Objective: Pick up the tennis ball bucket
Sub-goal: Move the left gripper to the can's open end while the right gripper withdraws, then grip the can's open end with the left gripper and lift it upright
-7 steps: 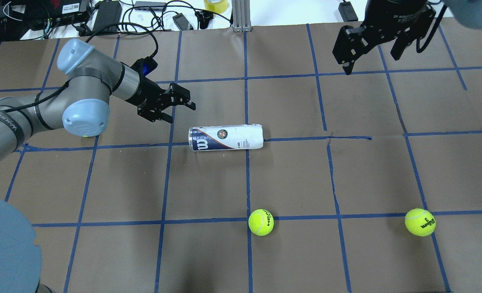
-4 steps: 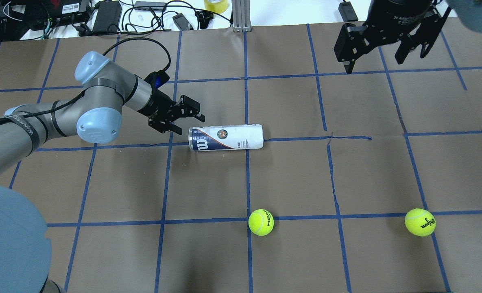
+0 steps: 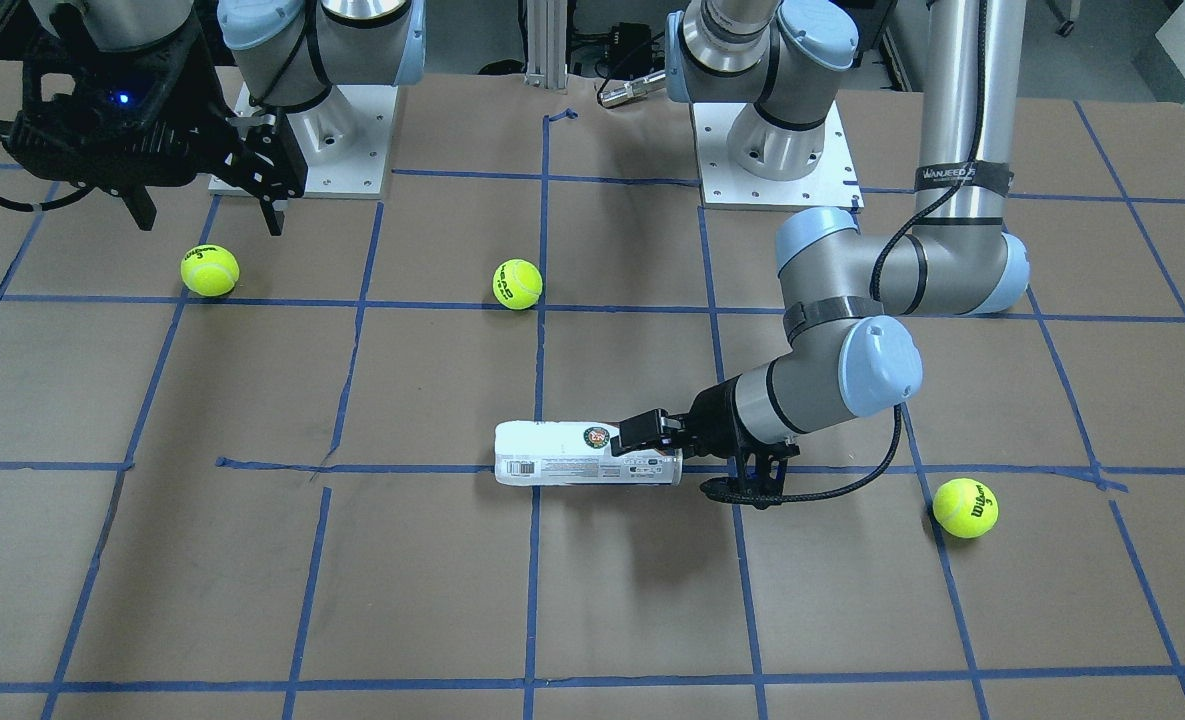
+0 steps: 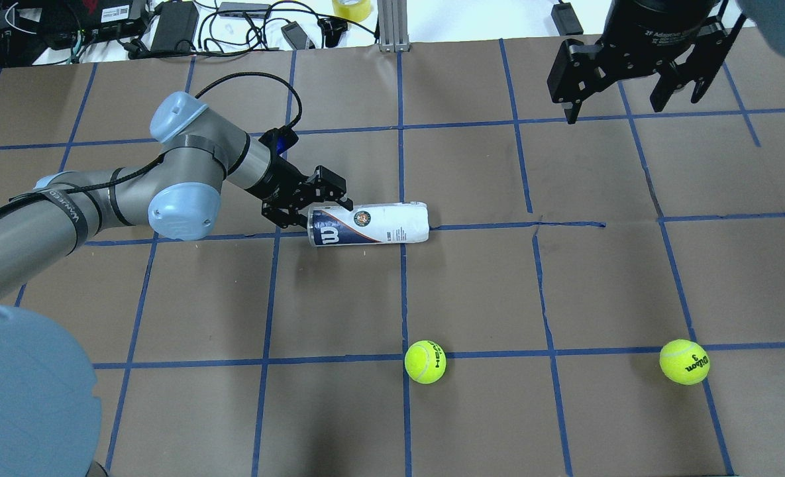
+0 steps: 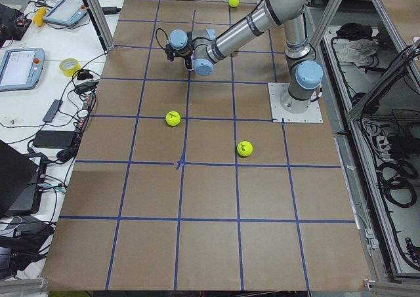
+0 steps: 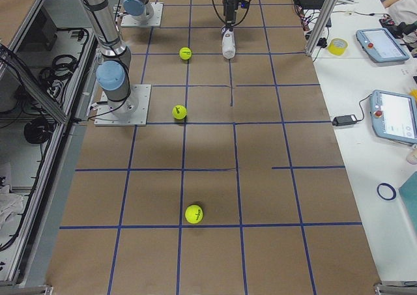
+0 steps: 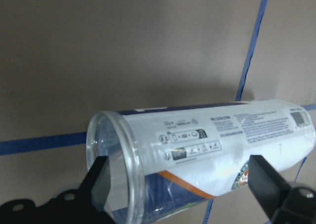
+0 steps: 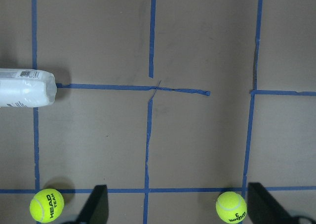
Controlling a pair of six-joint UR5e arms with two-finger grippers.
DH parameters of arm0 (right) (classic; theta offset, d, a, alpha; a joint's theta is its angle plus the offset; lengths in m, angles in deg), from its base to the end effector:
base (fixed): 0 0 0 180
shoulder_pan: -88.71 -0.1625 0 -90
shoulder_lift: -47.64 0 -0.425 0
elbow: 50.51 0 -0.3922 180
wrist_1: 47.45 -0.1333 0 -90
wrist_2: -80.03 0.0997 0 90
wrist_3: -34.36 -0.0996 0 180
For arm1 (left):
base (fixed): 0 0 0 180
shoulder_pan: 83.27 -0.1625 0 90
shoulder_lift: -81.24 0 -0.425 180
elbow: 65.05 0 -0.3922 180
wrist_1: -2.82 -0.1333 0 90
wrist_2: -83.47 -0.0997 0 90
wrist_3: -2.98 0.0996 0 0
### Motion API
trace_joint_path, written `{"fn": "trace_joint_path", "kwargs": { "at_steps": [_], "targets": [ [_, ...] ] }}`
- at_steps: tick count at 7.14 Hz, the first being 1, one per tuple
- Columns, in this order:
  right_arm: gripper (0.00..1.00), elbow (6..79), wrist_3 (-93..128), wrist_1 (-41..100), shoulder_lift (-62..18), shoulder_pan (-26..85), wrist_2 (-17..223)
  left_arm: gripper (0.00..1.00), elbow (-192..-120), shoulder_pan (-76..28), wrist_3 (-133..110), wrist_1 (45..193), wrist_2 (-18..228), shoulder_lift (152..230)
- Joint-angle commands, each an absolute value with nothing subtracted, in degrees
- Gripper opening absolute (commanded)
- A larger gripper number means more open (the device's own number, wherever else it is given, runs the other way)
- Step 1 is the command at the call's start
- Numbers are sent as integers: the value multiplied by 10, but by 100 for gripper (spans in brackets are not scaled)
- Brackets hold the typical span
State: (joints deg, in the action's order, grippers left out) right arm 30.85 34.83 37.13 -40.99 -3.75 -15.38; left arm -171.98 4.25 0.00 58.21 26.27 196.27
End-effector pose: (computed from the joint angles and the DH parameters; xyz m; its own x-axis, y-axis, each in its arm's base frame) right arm 0.1453 -0.4963 0.5411 -0.9944 -0.0479 0.0945 -0.0511 0.9982 -0.0315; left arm -0.1629 -0.5672 0.1896 -0.8334 -0.1570 0.5299 -0.0864 0.9840 0.1557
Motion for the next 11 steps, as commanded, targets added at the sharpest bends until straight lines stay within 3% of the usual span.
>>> {"fn": "trace_joint_path", "kwargs": {
  "at_steps": [1, 3, 6, 9, 11],
  "targets": [
    [100, 309, 351, 371, -410, -38, -155, 0, -1717, 44, -31, 583, 276, 1966],
    [100, 309, 351, 370, -411, -37, -155, 0, -1689, 43, -88, 581, 296, 1959],
    [100, 309, 362, 370, -411, -38, -155, 0, -1570, 43, -216, 640, 276, 1958],
    [100, 310, 364, 370, -410, -38, -155, 0, -1405, 44, -237, 739, 126, 1956],
    [100, 310, 366, 370, -411, -38, -155, 0, -1390, 66, -104, 712, 7, 1957]
  ]
}}
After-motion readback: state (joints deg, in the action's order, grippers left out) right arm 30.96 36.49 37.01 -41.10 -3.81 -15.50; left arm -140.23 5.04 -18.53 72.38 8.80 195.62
